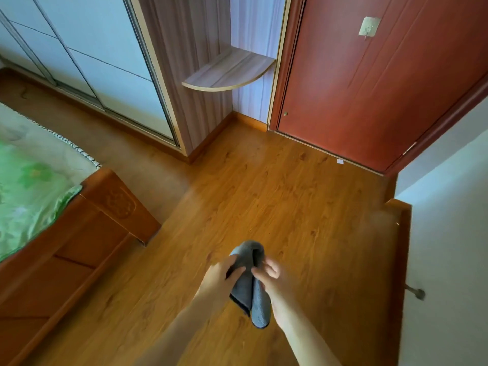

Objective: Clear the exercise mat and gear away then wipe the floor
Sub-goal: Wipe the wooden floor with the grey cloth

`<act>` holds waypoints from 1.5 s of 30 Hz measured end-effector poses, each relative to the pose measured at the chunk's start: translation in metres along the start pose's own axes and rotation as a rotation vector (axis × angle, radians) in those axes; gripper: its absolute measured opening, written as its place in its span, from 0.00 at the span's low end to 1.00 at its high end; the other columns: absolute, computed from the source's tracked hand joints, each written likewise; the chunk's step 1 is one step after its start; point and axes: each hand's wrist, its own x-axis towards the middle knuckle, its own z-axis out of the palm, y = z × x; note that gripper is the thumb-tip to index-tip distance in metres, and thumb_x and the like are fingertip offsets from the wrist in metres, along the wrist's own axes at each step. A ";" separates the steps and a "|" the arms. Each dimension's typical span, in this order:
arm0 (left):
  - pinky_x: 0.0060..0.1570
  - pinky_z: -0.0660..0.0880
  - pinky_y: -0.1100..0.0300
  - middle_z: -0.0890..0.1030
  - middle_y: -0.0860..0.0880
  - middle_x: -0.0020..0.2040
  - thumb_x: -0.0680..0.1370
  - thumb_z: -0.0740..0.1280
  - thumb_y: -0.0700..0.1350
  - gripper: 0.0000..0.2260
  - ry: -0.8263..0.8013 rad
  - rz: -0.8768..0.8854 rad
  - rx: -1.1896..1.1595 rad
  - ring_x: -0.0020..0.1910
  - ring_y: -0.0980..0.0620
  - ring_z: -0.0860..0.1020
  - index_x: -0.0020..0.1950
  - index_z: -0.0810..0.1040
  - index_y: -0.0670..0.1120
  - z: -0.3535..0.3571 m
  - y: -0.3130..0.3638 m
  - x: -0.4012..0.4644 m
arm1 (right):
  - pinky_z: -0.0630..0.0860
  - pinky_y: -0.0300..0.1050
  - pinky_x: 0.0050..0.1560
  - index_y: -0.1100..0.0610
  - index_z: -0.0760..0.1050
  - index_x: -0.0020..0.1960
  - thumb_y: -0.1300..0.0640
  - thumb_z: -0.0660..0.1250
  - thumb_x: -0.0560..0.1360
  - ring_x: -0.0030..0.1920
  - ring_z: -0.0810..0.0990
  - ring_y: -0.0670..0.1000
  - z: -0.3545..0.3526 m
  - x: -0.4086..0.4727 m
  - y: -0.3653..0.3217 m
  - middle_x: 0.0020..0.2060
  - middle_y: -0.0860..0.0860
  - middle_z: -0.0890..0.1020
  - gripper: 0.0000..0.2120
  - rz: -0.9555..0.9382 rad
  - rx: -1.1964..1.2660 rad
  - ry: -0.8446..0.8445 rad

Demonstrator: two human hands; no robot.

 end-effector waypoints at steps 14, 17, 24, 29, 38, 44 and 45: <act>0.41 0.71 0.58 0.80 0.51 0.48 0.81 0.56 0.45 0.07 -0.002 0.002 0.603 0.45 0.49 0.78 0.57 0.71 0.51 0.092 -0.258 0.113 | 0.70 0.36 0.54 0.57 0.77 0.59 0.62 0.61 0.79 0.56 0.77 0.48 -0.067 0.214 0.216 0.54 0.49 0.80 0.12 -0.453 -1.092 0.208; 0.40 0.72 0.59 0.78 0.54 0.49 0.77 0.58 0.39 0.13 0.083 -0.019 0.716 0.48 0.50 0.78 0.58 0.70 0.53 0.117 -0.291 0.146 | 0.74 0.40 0.54 0.55 0.76 0.60 0.62 0.61 0.79 0.56 0.77 0.50 -0.075 0.258 0.232 0.54 0.50 0.80 0.12 -0.654 -1.306 0.227; 0.42 0.74 0.55 0.79 0.50 0.48 0.75 0.60 0.34 0.17 0.364 0.104 0.564 0.45 0.47 0.77 0.59 0.72 0.53 0.155 -0.352 0.206 | 0.77 0.42 0.37 0.58 0.79 0.45 0.71 0.75 0.61 0.41 0.81 0.53 -0.090 0.327 0.254 0.38 0.51 0.80 0.15 -0.952 -1.410 0.265; 0.40 0.76 0.57 0.80 0.50 0.50 0.76 0.56 0.32 0.18 0.302 0.004 0.468 0.44 0.50 0.78 0.54 0.71 0.55 0.203 -0.418 0.197 | 0.71 0.43 0.55 0.57 0.75 0.60 0.63 0.60 0.78 0.57 0.75 0.52 -0.102 0.330 0.311 0.56 0.52 0.78 0.12 -0.674 -1.529 0.027; 0.58 0.71 0.60 0.70 0.51 0.67 0.78 0.56 0.39 0.18 -0.016 -0.320 0.587 0.62 0.52 0.73 0.67 0.66 0.51 0.256 -0.500 0.154 | 0.72 0.46 0.55 0.59 0.74 0.62 0.62 0.60 0.77 0.58 0.76 0.56 -0.146 0.320 0.339 0.59 0.57 0.77 0.14 -0.103 -1.728 -0.153; 0.61 0.69 0.58 0.67 0.50 0.68 0.78 0.56 0.39 0.20 -0.080 -0.314 0.754 0.67 0.51 0.68 0.70 0.63 0.50 0.271 -0.515 0.141 | 0.71 0.43 0.51 0.61 0.73 0.63 0.61 0.59 0.78 0.54 0.75 0.53 -0.154 0.318 0.335 0.59 0.57 0.76 0.14 -0.036 -1.707 -0.067; 0.61 0.70 0.58 0.67 0.50 0.68 0.78 0.56 0.39 0.20 -0.087 -0.307 0.773 0.67 0.51 0.68 0.70 0.63 0.50 0.274 -0.511 0.142 | 0.71 0.43 0.49 0.61 0.73 0.62 0.62 0.59 0.78 0.52 0.75 0.52 -0.150 0.318 0.338 0.59 0.57 0.76 0.14 -0.028 -1.711 -0.079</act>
